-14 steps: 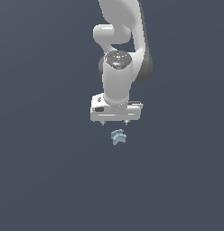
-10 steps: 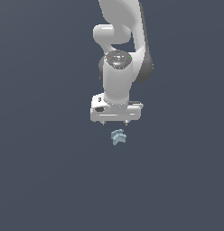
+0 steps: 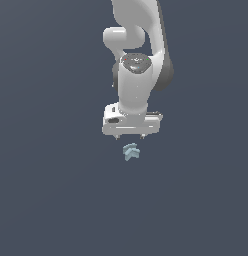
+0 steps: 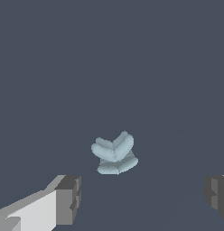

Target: Pick up the object and move it to a goal position.

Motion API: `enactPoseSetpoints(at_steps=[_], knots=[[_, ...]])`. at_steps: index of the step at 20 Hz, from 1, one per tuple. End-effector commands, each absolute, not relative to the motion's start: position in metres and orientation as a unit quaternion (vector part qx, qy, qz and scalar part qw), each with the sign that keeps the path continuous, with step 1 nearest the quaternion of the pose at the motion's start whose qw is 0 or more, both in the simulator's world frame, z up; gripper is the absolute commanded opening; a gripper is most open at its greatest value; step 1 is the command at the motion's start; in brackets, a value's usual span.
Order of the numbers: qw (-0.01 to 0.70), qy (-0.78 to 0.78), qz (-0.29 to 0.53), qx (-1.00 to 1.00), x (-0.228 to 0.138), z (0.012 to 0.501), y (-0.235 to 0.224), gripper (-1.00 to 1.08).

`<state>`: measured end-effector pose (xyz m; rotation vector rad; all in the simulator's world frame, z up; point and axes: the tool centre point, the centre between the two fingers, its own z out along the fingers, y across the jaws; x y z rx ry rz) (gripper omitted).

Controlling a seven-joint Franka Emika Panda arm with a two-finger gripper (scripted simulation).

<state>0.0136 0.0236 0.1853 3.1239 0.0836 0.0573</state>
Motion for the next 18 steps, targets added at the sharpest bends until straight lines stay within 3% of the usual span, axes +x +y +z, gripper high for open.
enactPoseSetpoints(at_steps=[1,18], knots=[[0.008,0.025,0.018,0.999,0.014,0.185,0.023,1.00],[0.001,-0.095,0.014,0.995,0.011,0.167,0.027,1.00]])
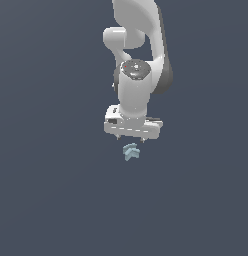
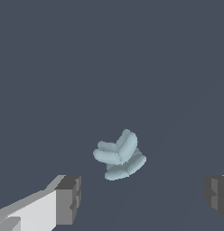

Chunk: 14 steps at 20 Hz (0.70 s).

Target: Pick up the object and move it to a goal position.

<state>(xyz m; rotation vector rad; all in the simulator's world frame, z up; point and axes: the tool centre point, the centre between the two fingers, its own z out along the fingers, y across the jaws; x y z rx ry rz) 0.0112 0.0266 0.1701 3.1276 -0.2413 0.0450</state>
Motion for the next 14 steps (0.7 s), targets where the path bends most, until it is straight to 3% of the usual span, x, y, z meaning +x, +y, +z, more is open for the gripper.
enactPoseSetpoints(at_steps=[1,14], knots=[[0.001,-0.108,0.013,0.994,0.010,0.166,0.028,1.00],[-0.004,-0.284,0.006,0.959,0.006,0.141,0.032,1.00]])
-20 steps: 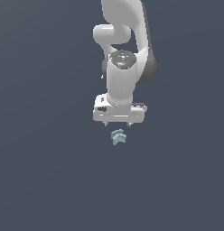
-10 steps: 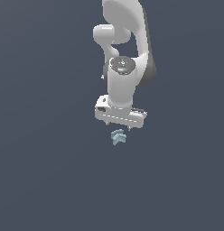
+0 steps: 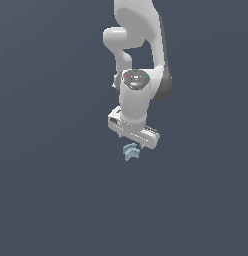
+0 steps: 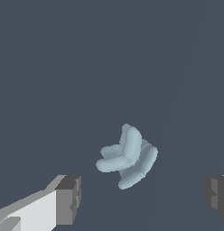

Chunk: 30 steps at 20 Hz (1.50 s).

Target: Pick up the object and move it to a goal position.

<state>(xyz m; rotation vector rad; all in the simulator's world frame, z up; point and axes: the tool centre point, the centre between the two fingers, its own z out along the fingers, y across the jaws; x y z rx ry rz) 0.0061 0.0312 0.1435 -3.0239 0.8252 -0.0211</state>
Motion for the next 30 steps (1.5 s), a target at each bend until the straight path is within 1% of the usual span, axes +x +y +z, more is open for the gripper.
enactPoseSetpoints(at_steps=[1,18,30], knots=[[0.004,0.297,-0.006,-0.955,0.005,0.139,0.032,1.00],[0.002,0.510,0.000,-0.860,-0.002,0.109,0.034,1.00],[0.000,0.588,0.000,-0.809,-0.005,0.098,0.034,1.00]])
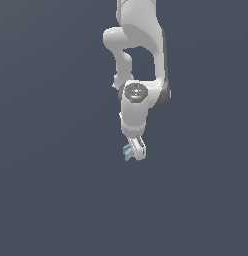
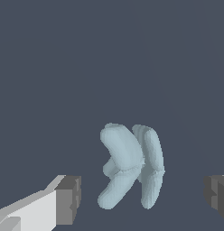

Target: Pick up the object and move it to a goal position.

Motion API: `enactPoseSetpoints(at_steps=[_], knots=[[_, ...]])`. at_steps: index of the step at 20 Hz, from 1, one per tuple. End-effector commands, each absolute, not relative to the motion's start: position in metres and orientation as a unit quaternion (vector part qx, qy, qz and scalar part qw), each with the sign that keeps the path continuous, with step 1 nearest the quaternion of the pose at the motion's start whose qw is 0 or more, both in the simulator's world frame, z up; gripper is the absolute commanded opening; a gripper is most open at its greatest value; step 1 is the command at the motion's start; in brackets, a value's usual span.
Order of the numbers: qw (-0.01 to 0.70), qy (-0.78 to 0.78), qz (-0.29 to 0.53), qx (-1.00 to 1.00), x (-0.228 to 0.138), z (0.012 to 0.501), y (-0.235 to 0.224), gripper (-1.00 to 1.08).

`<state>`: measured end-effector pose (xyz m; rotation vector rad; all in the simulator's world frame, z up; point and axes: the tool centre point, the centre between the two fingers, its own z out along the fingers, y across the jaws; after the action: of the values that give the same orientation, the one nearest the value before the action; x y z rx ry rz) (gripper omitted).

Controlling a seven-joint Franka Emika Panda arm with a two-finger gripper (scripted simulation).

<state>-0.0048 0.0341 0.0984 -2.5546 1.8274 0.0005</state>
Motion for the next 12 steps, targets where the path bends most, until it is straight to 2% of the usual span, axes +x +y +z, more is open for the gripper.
enactPoseSetpoints(at_steps=[1,12], knots=[[0.000,0.591,0.000,-0.807,-0.005,0.097,0.034,1.00],[0.000,0.594,0.000,-0.804,-0.006,0.083,0.034,1.00]])
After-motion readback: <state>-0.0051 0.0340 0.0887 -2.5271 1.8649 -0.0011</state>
